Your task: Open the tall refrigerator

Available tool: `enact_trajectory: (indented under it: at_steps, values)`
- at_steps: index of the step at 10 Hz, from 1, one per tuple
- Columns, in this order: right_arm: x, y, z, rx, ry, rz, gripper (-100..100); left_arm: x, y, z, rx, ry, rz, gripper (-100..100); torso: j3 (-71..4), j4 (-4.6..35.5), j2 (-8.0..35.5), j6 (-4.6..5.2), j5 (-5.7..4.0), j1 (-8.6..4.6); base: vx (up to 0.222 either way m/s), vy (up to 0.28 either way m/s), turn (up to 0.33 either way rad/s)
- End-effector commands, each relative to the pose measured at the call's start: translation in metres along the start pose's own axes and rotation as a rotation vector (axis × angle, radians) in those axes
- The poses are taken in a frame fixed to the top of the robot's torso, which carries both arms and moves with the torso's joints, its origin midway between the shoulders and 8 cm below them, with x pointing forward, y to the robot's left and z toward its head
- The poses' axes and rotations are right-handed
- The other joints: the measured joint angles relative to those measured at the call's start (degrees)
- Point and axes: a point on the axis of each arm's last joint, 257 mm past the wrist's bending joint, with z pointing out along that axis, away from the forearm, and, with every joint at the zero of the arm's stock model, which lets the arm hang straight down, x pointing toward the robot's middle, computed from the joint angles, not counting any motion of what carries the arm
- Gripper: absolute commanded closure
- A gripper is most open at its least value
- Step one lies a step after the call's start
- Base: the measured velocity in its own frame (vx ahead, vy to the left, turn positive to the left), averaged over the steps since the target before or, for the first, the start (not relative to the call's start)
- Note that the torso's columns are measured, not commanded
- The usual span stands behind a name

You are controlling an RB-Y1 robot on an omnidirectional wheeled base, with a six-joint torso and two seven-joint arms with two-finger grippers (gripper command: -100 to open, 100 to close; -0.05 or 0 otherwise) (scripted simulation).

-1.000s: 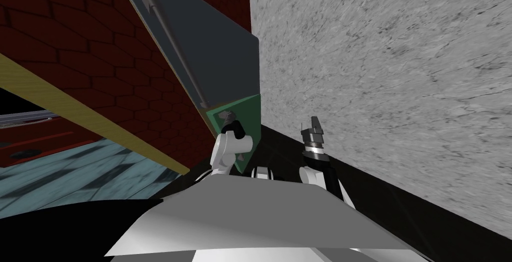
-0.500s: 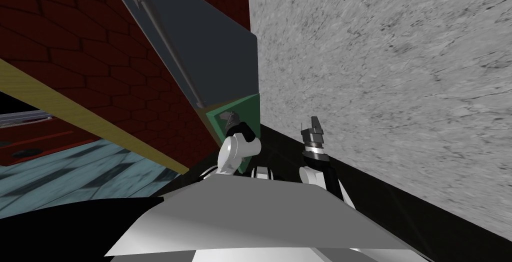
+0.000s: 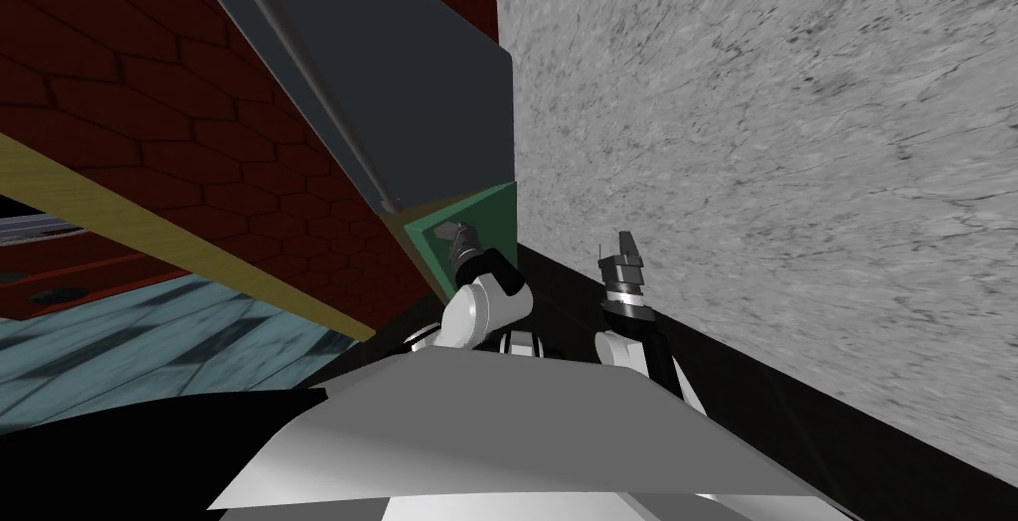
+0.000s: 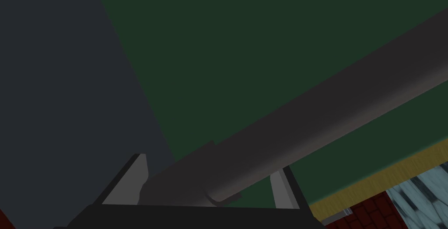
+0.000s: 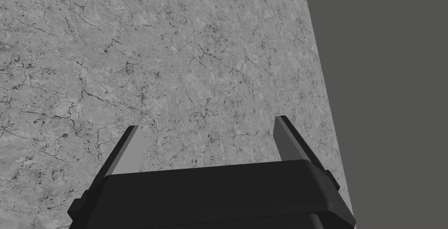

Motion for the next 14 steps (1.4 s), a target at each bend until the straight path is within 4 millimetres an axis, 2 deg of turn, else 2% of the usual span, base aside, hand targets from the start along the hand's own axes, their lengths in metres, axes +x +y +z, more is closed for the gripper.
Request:
enact_trajectory:
  at_steps: [1,3,9,10,12,14]
  values:
    - [0.0,0.0,0.0,0.0,0.0,0.0,0,-0.001,-0.003,-0.02,-0.001,-0.032,-0.043,100,0.0,0.2,0.2,0.02,-0.22,-0.37,0.007,-0.062,0.053]
    - [0.0,0.0,0.0,0.0,0.0,0.0,0,-0.005,0.0,-0.027,-0.005,-0.053,-0.05,100,0.3,0.3,0.5,-0.13,-0.19,-0.21,-0.005,-0.029,0.0]
    - [0.0,0.0,0.0,0.0,0.0,0.0,0,-0.004,0.0,-0.028,0.0,-0.049,-0.047,100,0.3,0.4,0.6,-0.25,-0.16,-0.03,0.0,0.004,-0.002]
    - [0.0,0.0,0.0,0.0,0.0,0.0,0,-0.01,-0.003,-0.01,-0.005,-0.083,-0.054,100,0.3,0.4,0.6,-0.27,-0.15,0.0,-0.055,-0.016,-0.157]
    - [0.0,0.0,0.0,0.0,0.0,0.0,0,-0.011,-0.002,-0.007,-0.009,-0.088,-0.052,100,0.2,0.4,0.5,-0.23,-0.17,0.12,-0.066,-0.016,-0.141]
    - [0.0,0.0,0.0,0.0,0.0,0.0,0,-0.019,0.003,0.0,-0.038,-0.134,-0.055,100,0.0,0.4,0.2,-0.45,-0.13,0.12,0.062,-0.207,0.106]
